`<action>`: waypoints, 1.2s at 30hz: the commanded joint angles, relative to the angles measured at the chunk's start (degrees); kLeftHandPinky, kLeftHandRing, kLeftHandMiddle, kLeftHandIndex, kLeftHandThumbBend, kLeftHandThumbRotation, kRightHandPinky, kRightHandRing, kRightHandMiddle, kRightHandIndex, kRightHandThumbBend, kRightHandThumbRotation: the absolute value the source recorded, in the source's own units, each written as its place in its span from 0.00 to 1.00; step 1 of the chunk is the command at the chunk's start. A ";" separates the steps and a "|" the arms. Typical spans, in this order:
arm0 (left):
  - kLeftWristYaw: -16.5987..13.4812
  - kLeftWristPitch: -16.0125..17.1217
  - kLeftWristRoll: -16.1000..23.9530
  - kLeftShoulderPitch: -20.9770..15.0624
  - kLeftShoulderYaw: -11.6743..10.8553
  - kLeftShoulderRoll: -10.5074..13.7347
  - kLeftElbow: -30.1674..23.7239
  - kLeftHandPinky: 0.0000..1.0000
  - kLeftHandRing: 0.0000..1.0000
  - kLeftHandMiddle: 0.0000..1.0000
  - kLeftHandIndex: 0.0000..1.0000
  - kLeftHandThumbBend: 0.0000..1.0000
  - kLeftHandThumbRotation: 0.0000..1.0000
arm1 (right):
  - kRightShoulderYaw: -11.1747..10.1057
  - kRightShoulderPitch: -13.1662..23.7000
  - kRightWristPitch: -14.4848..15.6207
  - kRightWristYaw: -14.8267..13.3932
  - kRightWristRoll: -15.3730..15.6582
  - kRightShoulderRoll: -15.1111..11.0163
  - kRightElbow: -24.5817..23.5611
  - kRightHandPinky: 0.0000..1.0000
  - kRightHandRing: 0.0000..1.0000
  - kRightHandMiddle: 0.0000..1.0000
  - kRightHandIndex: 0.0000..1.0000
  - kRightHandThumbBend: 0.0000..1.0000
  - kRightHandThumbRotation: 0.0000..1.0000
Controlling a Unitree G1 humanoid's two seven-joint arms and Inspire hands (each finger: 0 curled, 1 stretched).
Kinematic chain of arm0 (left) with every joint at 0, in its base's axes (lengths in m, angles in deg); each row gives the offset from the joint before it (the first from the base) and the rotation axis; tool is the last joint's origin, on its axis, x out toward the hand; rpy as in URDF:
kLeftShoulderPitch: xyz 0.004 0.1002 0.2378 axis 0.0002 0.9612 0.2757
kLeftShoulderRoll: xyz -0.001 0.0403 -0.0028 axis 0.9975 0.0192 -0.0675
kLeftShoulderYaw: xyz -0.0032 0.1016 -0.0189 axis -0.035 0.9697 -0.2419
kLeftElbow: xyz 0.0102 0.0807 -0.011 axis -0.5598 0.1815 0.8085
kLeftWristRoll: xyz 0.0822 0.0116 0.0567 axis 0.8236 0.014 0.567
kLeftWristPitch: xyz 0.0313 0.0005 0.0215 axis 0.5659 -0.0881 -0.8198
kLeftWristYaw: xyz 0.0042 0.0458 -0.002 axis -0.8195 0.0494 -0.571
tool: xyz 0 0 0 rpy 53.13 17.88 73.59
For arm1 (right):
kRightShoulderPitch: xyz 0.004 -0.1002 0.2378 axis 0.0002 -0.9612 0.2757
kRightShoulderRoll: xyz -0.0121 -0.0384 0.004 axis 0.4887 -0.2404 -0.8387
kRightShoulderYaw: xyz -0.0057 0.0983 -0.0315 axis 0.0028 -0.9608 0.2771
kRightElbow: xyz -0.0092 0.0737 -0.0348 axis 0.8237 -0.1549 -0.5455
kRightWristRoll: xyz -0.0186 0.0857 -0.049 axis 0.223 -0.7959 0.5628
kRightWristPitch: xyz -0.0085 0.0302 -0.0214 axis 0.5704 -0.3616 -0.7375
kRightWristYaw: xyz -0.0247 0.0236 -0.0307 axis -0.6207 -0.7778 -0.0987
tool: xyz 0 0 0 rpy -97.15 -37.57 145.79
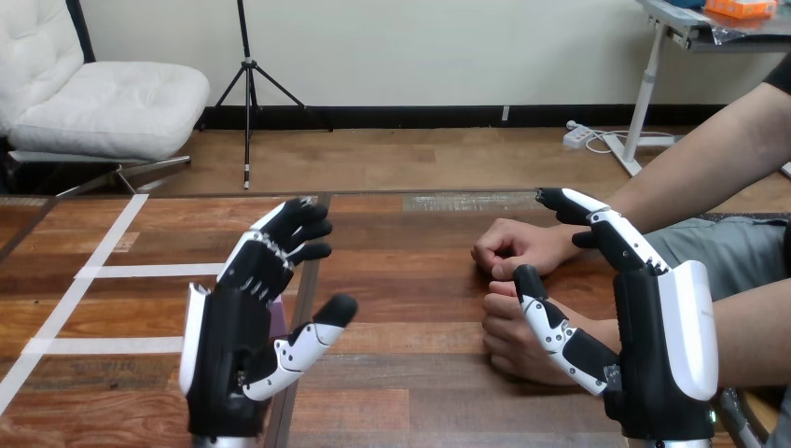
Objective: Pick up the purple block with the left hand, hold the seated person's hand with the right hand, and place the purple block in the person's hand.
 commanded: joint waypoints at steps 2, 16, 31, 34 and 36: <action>1.76 0.71 -0.96 -4.38 -0.73 4.93 -4.38 0.71 0.77 0.80 0.79 0.77 0.35 | -0.93 2.86 -0.36 -0.36 -0.59 0.56 -0.47 0.66 0.74 0.77 0.75 0.36 0.15; -0.78 0.79 8.77 -6.45 -5.56 12.07 -5.92 0.78 0.83 0.85 0.83 0.76 0.40 | -0.76 2.83 -0.01 -0.47 0.04 0.61 -0.35 0.65 0.74 0.77 0.75 0.36 0.14; -6.26 -9.72 24.91 -4.94 -8.27 19.63 -15.76 0.85 0.88 0.90 0.88 0.76 0.52 | -0.46 2.86 0.25 -0.48 0.01 1.01 -0.06 0.66 0.74 0.77 0.75 0.36 0.15; -7.60 -12.01 28.10 -4.70 -8.30 20.75 -17.65 0.85 0.88 0.90 0.89 0.76 0.54 | -0.47 2.90 0.19 -0.51 0.01 0.98 0.02 0.65 0.74 0.77 0.75 0.36 0.15; -8.95 -14.61 31.81 -4.40 -8.49 21.66 -19.85 0.85 0.89 0.91 0.89 0.76 0.55 | -0.51 2.92 0.19 -0.55 0.05 0.93 0.06 0.65 0.74 0.77 0.75 0.36 0.15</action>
